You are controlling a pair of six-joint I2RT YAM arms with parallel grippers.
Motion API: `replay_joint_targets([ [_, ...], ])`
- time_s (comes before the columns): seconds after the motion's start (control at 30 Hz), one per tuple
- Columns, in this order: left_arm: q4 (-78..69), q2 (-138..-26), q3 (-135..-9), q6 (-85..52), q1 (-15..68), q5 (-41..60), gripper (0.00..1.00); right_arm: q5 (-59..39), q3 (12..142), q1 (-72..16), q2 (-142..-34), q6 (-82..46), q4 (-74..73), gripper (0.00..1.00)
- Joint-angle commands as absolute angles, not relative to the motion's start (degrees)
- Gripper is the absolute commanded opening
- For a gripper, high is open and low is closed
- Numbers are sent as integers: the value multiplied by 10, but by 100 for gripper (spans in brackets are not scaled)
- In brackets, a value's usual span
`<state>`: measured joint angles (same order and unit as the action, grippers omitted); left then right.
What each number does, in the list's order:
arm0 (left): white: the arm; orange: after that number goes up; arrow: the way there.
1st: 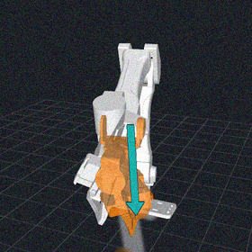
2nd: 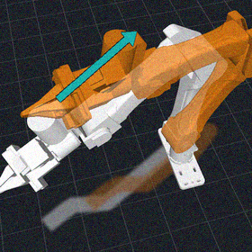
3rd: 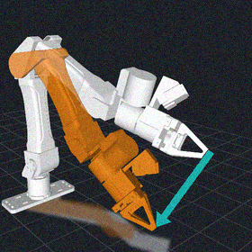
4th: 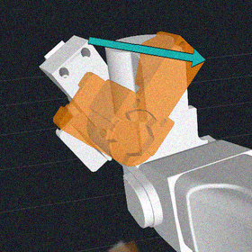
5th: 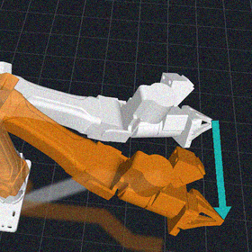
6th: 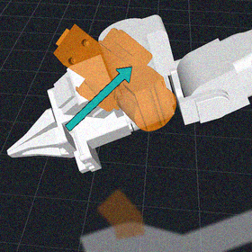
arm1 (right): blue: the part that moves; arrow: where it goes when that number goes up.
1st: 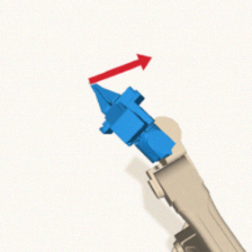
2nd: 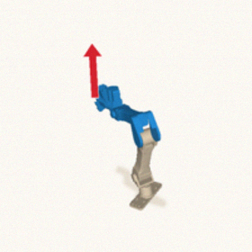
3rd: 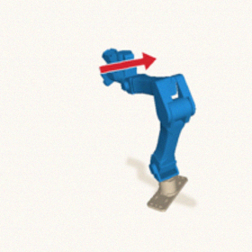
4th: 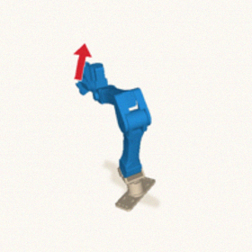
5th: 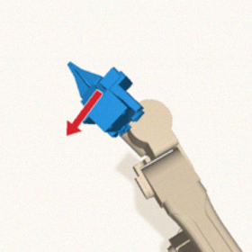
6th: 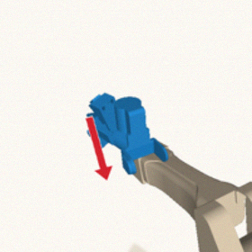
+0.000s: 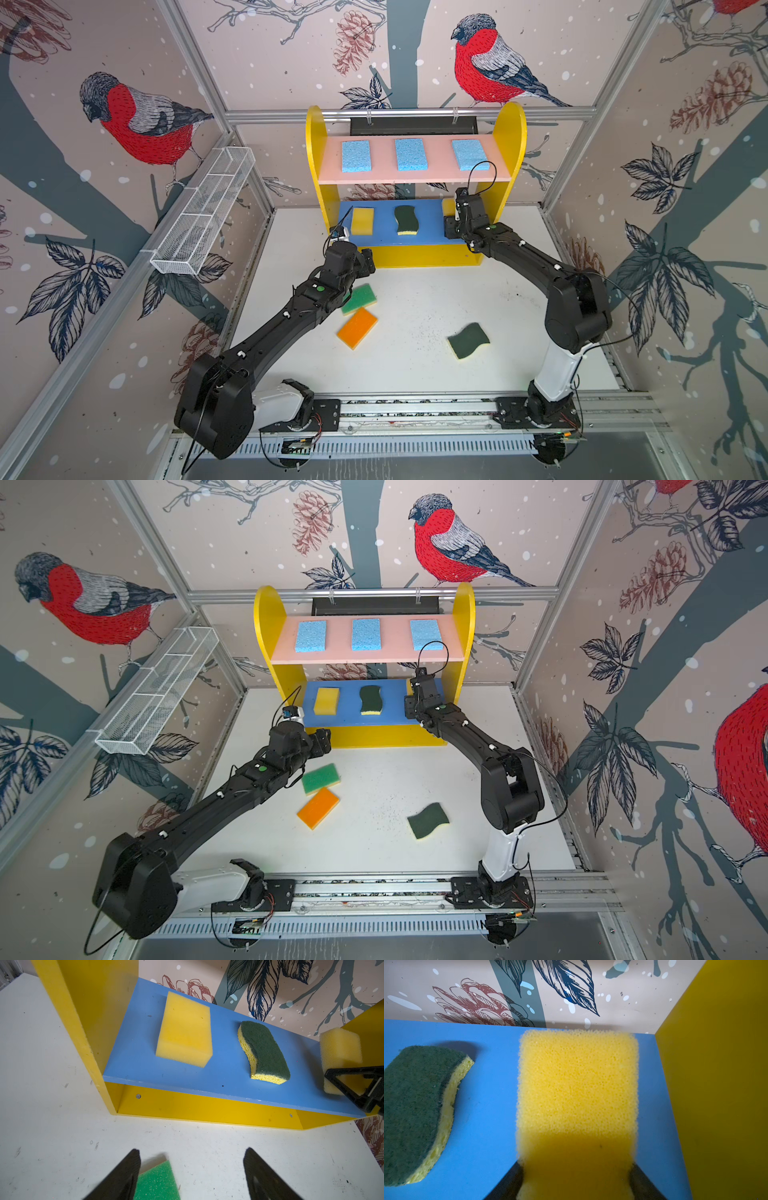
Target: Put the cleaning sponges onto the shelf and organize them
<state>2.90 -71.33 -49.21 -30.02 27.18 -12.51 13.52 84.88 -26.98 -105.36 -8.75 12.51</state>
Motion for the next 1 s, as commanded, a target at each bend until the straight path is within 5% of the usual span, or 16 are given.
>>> replay_joint_targets([
  [0.0,12,-717,-496,-301,271,-133,79,140,854,-270,-1057,-80,129,63],
  [0.97,11,-740,-502,-298,271,-136,79,166,885,-265,-1092,-69,141,65],
])
